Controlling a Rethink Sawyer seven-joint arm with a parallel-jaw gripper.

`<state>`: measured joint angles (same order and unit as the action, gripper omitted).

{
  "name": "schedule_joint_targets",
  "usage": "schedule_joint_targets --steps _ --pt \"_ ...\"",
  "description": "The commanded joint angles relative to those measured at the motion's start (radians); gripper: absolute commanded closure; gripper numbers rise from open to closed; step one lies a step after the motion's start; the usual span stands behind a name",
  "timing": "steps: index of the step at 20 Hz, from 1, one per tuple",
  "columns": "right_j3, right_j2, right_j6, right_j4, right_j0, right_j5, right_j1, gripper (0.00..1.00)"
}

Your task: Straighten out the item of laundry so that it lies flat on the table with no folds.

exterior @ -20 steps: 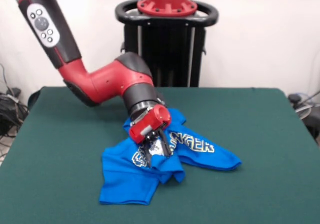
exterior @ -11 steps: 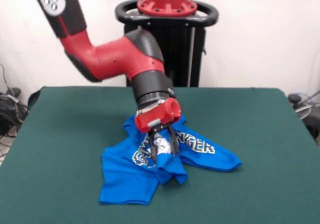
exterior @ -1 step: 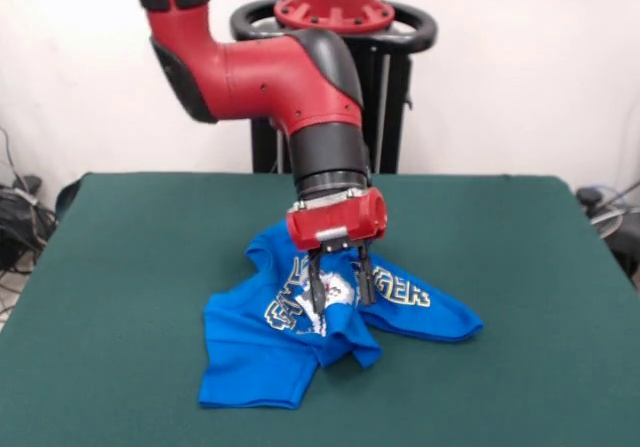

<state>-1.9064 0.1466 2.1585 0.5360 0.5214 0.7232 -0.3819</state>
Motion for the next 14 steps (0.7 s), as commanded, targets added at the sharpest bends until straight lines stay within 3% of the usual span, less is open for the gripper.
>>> schedule_joint_targets --steps 1,8,14 --pt "0.119 -0.138 -0.018 -0.128 -0.109 -0.156 0.031 0.0" --pt "0.122 -0.229 -0.014 -0.229 -0.231 -0.162 0.043 0.0" --pt "0.079 -0.3 0.006 -0.322 -0.343 -0.2 -0.016 0.0"
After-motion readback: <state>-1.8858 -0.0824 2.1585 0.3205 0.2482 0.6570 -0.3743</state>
